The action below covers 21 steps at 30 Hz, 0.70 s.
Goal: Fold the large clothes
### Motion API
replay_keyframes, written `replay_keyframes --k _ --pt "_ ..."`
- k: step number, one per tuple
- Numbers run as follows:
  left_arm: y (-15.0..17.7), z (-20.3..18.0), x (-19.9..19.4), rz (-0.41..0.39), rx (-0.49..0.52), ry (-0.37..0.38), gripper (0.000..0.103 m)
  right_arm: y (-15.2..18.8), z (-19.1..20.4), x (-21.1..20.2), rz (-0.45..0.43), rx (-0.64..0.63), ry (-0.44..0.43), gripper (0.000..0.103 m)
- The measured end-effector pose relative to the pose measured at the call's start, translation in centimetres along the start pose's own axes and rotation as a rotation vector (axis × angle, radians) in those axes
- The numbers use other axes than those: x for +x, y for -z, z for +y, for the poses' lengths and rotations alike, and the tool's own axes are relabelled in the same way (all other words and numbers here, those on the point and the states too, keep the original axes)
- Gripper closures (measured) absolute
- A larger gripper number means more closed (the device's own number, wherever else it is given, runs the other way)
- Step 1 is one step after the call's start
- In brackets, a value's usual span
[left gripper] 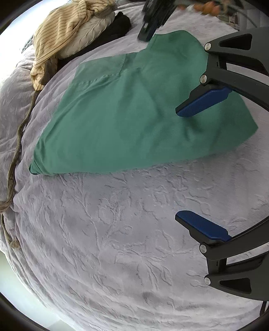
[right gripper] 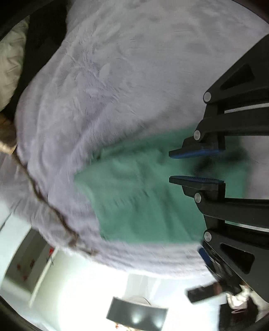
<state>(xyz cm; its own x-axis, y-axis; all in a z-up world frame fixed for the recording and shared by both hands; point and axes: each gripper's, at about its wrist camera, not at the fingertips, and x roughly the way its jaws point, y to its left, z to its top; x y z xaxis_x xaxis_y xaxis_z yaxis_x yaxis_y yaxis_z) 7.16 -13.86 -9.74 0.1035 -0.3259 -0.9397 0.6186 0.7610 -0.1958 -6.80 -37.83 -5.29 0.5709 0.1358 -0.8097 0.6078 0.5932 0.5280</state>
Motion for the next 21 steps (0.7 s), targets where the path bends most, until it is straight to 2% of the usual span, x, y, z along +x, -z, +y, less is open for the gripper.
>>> replay_keyframes --k 4,6,8,9,10,11,14,19,21 --pt "0.5 -0.2 0.5 0.040 0.002 -0.004 0.010 3.6 2.9 -0.2 0.002 -0.058 -0.086 0.083" --pt "0.7 -0.3 0.7 0.056 0.010 -0.007 0.010 5.4 2.4 0.7 0.007 -0.041 -0.055 0.083" --pt "0.7 -0.8 0.9 0.073 0.036 -0.020 0.010 5.9 1.0 2.6 0.022 0.042 -0.014 0.083" --pt "0.6 -1.2 1.0 0.080 0.059 -0.030 0.010 6.1 -0.1 3.1 0.019 0.092 -0.003 0.091" --pt "0.5 -1.5 1.1 0.082 0.081 -0.037 0.010 6.4 -1.3 3.4 0.012 0.138 -0.007 0.093" --pt "0.4 -1.9 1.1 0.085 0.101 -0.043 0.010 6.8 -2.6 3.6 0.003 0.208 -0.046 0.097" --pt "0.4 -2.8 1.4 0.102 0.152 -0.050 0.010 8.1 -5.4 3.5 -0.034 0.373 -0.144 0.098" --pt "0.2 -3.5 1.7 0.110 0.199 -0.051 0.010 9.4 -5.8 2.1 -0.055 0.386 -0.112 0.097" --pt "0.1 -3.6 1.8 0.109 0.199 -0.048 0.010 9.5 -6.1 1.4 -0.057 0.397 -0.111 0.093"
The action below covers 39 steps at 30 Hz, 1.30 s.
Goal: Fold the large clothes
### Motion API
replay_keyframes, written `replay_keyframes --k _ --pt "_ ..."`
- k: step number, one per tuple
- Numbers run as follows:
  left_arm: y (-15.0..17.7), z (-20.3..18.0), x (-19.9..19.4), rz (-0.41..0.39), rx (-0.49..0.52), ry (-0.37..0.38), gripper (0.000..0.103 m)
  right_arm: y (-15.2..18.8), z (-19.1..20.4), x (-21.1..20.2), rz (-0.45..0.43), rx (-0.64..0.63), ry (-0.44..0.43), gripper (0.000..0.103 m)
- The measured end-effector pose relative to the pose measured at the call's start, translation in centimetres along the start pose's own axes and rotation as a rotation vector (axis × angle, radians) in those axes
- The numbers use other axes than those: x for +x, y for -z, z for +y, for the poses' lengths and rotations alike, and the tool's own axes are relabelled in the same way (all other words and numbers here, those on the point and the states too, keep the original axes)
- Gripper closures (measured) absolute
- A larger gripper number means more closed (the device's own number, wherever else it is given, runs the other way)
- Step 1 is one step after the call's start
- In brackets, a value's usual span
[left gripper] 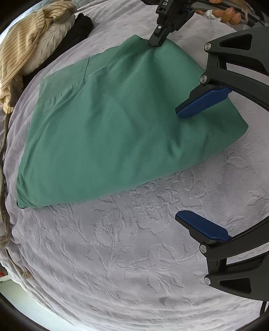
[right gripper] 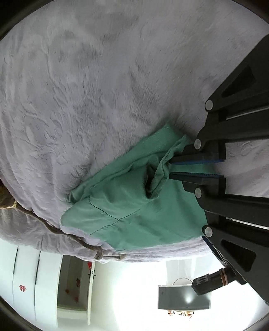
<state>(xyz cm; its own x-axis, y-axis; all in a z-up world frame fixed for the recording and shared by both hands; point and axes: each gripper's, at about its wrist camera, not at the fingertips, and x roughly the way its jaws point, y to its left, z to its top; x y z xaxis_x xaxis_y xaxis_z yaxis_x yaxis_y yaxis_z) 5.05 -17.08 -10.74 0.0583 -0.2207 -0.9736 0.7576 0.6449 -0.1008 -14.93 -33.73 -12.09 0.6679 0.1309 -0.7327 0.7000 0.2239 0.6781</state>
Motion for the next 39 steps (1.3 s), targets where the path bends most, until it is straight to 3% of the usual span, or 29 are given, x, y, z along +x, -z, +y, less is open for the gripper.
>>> replay_keyframes --k 5,6,7,9,10,16,18,20,21,22,25,27,39 --pt "-0.1 0.9 -0.2 0.000 -0.027 0.015 0.010 -0.5 -0.3 -3.0 -0.028 -0.017 0.007 0.092" --pt "-0.2 1.2 -0.2 -0.003 -0.030 0.014 0.010 -0.7 -0.1 -3.5 -0.031 -0.030 0.013 0.088" --pt "-0.3 1.3 -0.3 -0.007 -0.034 0.012 0.010 -1.0 0.1 -4.1 -0.033 -0.049 0.024 0.084" --pt "-0.4 1.4 -0.5 -0.013 -0.038 0.009 0.010 -1.7 0.6 -4.4 -0.037 -0.072 0.044 0.057" --pt "-0.1 1.9 -0.7 -0.014 -0.040 0.006 0.010 -2.0 0.8 -4.4 -0.039 -0.079 0.051 0.053" --pt "-0.7 1.9 -0.6 -0.005 -0.082 0.006 0.010 -4.6 2.8 -2.9 -0.002 -0.148 0.076 0.051" --pt "-1.1 2.4 -0.6 -0.009 -0.100 0.010 0.010 -5.5 3.7 -2.2 0.011 -0.188 0.077 0.039" --pt "-1.7 2.7 -0.8 -0.020 -0.110 0.008 0.010 -6.1 4.5 -1.5 0.022 -0.222 0.080 0.038" --pt "-1.8 2.8 -0.8 -0.026 -0.115 0.004 0.009 -6.5 4.8 -1.0 0.036 -0.238 0.084 0.038" --pt "-2.0 2.8 -0.9 -0.026 -0.120 -0.001 0.000 -6.7 5.0 -0.7 0.045 -0.245 0.085 0.038" --pt "-2.3 2.8 -1.0 -0.034 -0.126 -0.007 0.000 -7.7 5.4 0.5 0.080 -0.251 0.078 0.037" --pt "-2.5 2.8 -1.0 -0.036 -0.124 -0.012 0.000 -8.3 5.5 1.3 0.103 -0.262 0.074 0.021" --pt "-2.1 3.3 -0.2 -0.023 -0.136 0.009 0.000 -10.7 3.3 5.4 0.228 -0.233 0.056 0.021"
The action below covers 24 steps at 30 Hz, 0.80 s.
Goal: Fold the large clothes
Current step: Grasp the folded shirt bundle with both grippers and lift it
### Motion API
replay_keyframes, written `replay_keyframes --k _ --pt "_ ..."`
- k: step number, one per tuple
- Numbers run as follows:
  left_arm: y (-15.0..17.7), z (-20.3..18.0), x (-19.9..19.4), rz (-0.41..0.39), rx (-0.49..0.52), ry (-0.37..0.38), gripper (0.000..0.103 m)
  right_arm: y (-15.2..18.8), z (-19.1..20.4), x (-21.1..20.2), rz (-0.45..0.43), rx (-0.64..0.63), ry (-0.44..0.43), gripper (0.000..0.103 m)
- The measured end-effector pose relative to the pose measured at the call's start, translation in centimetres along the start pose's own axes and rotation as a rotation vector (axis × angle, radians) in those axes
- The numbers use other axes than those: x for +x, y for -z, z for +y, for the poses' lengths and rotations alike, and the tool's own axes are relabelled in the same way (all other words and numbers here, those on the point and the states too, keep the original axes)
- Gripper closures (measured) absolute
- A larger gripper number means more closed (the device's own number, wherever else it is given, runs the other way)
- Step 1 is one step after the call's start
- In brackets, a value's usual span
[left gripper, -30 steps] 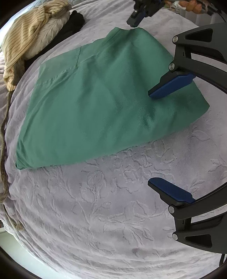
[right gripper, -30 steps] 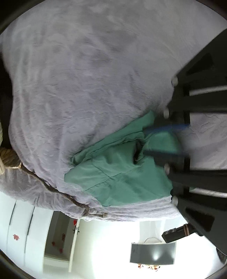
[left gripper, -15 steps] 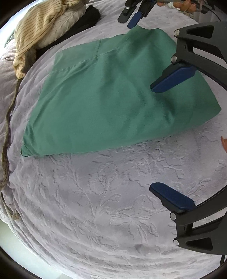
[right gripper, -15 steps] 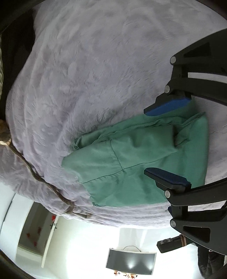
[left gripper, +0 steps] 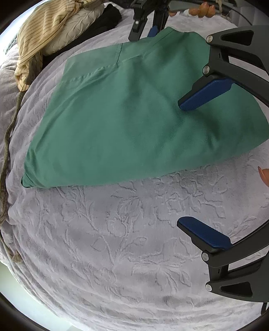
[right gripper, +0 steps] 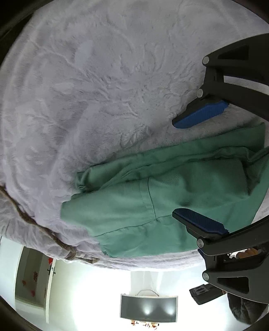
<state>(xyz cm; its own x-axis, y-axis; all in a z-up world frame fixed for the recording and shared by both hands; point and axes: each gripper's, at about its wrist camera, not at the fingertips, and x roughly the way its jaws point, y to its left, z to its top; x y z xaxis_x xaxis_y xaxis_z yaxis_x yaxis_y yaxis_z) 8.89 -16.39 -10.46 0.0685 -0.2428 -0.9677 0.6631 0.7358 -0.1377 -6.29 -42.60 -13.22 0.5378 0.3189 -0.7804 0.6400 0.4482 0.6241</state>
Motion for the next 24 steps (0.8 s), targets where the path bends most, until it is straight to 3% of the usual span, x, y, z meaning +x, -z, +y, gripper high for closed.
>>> replay_keyframes --k 4,9,14,17,22,23,24 --pt "-0.2 1.3 0.3 0.003 -0.017 0.085 0.000 -0.8 0.0 1.5 0.046 -0.036 -0.025 0.020" --pt "0.0 3.6 2.2 0.067 -0.106 0.225 0.000 -2.5 1.1 2.9 0.077 -0.090 -0.082 0.016" --pt "-0.2 2.9 3.2 0.073 -0.120 0.289 0.000 -3.9 2.3 3.5 0.090 -0.089 -0.225 0.016" --pt "-0.4 1.1 4.0 0.089 -0.105 0.348 0.000 -4.3 2.2 4.7 0.117 -0.081 -0.250 0.016" --pt "0.1 -0.2 5.4 0.098 -0.085 0.317 0.000 -4.9 1.2 6.6 0.125 -0.021 -0.261 0.016" --pt "0.2 -0.1 5.3 0.095 -0.091 0.322 0.000 -4.9 1.2 6.7 0.124 -0.009 -0.265 0.019" --pt "0.1 -0.1 5.2 0.092 -0.098 0.329 0.000 -4.9 1.2 6.7 0.127 -0.005 -0.261 0.034"
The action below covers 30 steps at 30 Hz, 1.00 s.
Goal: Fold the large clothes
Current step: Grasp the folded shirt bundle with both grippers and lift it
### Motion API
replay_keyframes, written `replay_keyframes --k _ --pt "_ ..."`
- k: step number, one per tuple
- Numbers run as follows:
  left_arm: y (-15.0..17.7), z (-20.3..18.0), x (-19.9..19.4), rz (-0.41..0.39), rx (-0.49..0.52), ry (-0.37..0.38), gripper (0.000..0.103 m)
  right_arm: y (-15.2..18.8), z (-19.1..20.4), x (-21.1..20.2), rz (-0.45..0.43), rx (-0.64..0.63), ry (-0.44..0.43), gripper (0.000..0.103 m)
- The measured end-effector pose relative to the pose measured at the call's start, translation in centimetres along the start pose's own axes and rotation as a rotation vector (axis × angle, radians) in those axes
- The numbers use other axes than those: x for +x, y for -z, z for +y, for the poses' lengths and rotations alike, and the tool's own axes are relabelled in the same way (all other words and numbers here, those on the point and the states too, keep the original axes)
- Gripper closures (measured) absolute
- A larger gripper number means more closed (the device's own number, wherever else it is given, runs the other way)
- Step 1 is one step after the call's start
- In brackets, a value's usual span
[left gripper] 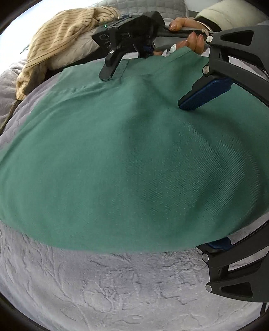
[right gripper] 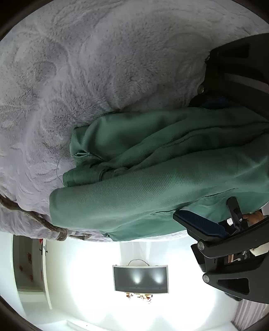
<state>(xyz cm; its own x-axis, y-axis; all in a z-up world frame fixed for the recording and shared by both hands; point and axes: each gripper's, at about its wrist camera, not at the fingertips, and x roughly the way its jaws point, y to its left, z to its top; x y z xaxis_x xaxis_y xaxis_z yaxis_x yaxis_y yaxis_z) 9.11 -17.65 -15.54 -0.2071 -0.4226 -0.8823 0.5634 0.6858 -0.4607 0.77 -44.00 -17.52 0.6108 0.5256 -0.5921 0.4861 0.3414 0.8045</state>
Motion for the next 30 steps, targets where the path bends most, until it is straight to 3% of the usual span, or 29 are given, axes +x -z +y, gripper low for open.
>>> replay_keyframes --k 3,5,8,11,15,20,25,30 --pt "0.4 0.5 -0.9 -0.024 -0.013 0.007 0.012 0.4 -0.4 -0.5 0.023 0.021 -0.022 0.072" --pt "0.8 0.4 -1.7 -0.048 -0.004 0.003 0.026 0.8 -0.3 -1.2 0.019 0.035 -0.084 0.078" --pt "1.4 0.7 -3.6 -0.079 0.007 0.030 0.047 1.5 1.0 -1.9 0.008 0.032 -0.152 0.078" --pt "1.9 0.4 -5.6 -0.099 0.025 0.064 0.053 2.6 3.1 -2.7 0.005 0.021 -0.238 0.078" --pt "2.7 1.0 -8.8 -0.121 0.024 0.121 0.054 4.2 6.1 -3.3 0.003 -0.010 -0.267 0.078" --pt "4.4 1.6 -11.8 -0.146 0.037 0.137 0.054 7.2 9.2 -2.5 0.002 -0.024 -0.296 0.078" --pt "8.5 4.4 -16.5 -0.152 0.055 0.121 0.054 11.8 12.6 0.7 0.012 -0.022 -0.329 0.078" --pt "12.6 8.6 -20.6 -0.125 0.044 0.074 0.054 17.8 15.8 6.5 0.046 0.005 -0.351 0.078"
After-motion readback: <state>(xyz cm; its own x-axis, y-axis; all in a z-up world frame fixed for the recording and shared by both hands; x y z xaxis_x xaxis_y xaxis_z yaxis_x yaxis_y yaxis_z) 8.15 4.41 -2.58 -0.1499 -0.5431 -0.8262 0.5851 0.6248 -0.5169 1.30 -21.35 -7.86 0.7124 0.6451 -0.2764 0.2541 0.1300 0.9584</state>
